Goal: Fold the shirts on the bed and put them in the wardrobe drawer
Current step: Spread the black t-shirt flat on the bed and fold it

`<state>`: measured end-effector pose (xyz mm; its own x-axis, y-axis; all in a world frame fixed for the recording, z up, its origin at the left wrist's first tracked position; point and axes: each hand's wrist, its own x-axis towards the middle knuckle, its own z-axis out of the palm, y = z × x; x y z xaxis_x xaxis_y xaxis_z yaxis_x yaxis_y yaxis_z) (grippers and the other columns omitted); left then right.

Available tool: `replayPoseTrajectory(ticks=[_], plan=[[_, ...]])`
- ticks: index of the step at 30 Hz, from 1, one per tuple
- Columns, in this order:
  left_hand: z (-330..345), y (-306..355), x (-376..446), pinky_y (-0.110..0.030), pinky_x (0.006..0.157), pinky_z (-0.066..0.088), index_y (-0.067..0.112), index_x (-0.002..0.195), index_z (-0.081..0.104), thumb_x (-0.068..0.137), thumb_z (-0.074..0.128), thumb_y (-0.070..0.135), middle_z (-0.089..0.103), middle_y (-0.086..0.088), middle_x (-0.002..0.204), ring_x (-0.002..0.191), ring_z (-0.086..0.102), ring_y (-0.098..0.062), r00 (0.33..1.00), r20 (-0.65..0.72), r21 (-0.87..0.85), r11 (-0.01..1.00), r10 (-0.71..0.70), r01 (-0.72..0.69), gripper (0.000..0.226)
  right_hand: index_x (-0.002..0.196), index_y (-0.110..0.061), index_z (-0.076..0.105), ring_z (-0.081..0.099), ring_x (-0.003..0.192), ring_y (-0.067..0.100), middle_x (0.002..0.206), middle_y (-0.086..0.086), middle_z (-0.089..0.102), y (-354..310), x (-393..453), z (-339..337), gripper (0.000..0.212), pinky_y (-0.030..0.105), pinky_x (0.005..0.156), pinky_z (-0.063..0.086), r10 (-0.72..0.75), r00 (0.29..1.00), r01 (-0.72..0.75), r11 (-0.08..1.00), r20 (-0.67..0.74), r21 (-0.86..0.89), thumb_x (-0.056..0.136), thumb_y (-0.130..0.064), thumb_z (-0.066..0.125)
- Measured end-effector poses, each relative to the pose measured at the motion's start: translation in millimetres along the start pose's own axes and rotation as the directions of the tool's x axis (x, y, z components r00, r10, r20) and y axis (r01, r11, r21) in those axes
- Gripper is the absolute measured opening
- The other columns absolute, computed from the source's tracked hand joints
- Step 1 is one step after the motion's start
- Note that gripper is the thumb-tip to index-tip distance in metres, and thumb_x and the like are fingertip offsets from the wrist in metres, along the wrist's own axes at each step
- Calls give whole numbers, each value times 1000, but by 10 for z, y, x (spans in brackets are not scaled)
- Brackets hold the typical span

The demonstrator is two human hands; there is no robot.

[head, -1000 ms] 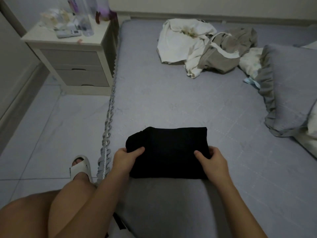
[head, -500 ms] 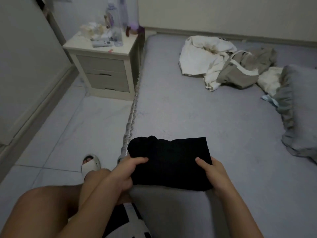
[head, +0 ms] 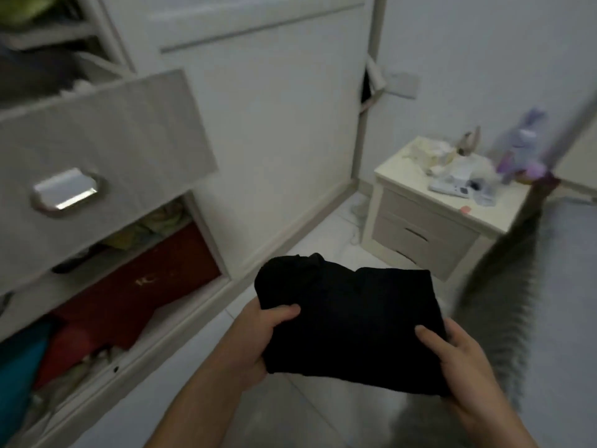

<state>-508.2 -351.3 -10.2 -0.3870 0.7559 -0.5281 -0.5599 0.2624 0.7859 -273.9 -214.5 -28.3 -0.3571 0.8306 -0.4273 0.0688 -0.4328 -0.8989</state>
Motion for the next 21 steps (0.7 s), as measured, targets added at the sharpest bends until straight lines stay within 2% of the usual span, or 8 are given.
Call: replayPoseTrajectory(ticks=[3, 6, 7, 9, 12, 15, 17, 21], plan=[[-260, 990, -266, -44, 80, 59, 22, 121, 66, 75, 80, 16, 72, -9, 117, 106, 69, -32, 998, -49, -96, 994, 40, -45, 49, 100, -12, 67, 71, 78, 26, 85, 9, 76, -1003, 66, 717, 19, 31, 61, 57, -19, 997, 24, 998, 80, -60, 93, 1, 56], [-368, 1920, -836, -39, 75, 60, 22, 120, 63, 77, 79, 16, 73, -8, 113, 102, 71, -30, 991, -126, -172, 983, 49, -71, 47, 101, -10, 67, 67, 76, 28, 90, 16, 71, -2061, -174, 1269, 22, 31, 65, 55, -5, 970, 37, 991, 243, -127, 92, 5, 53], [-379, 2216, -1049, -38, 76, 59, 21, 121, 62, 76, 78, 16, 73, -9, 113, 102, 71, -29, 987, -153, -202, 976, 54, -84, 48, 101, -9, 67, 68, 72, 25, 88, 17, 70, -2395, -274, 1434, 23, 26, 62, 55, -3, 953, 49, 988, 302, -145, 92, 7, 52], [-395, 2758, -1463, -37, 82, 58, 18, 124, 61, 77, 77, 18, 72, -11, 116, 106, 69, -29, 975, -204, -239, 962, 83, -132, 50, 98, -9, 67, 67, 59, 14, 79, 12, 70, -3005, -453, 1774, 25, 13, 49, 50, -27, 923, 96, 982, 384, -161, 91, 9, 51], [-549, 3392, -1965, -35, 83, 59, 19, 120, 68, 79, 80, 29, 70, -10, 121, 110, 67, -27, 954, -269, -285, 935, 135, -213, 43, 97, -10, 70, 69, 61, 12, 75, 6, 74, -3686, -599, 2336, 21, 13, 51, 52, -110, 863, 201, 970, 492, -136, 89, 4, 56], [-920, 3761, -2158, -42, 98, 51, 25, 120, 69, 79, 80, 40, 68, -9, 125, 116, 64, -27, 897, -388, -270, 905, 210, -329, 45, 100, -19, 72, 73, 79, 22, 93, 10, 76, -4026, -567, 3033, 20, 24, 62, 59, -96, 788, 209, 971, 608, -117, 89, -8, 59], [-1250, 3888, -2090, -45, 103, 46, 26, 123, 66, 79, 79, 42, 68, -10, 125, 116, 64, -29, 832, -502, -242, 885, 237, -398, 49, 104, -21, 70, 73, 86, 26, 98, 10, 75, -4037, -413, 3569, 22, 28, 65, 59, -70, 761, 242, 953, 645, -183, 95, -6, 56], [-1979, 4063, -1720, -41, 85, 56, 14, 119, 67, 88, 71, 28, 73, -15, 109, 99, 71, -32, 681, -710, -201, 876, 178, -439, 35, 106, -17, 65, 71, 90, 28, 101, 12, 73, -3770, -42, 4623, 18, 37, 73, 56, -28, 748, 332, 881, 663, -338, 97, -5, 54]])
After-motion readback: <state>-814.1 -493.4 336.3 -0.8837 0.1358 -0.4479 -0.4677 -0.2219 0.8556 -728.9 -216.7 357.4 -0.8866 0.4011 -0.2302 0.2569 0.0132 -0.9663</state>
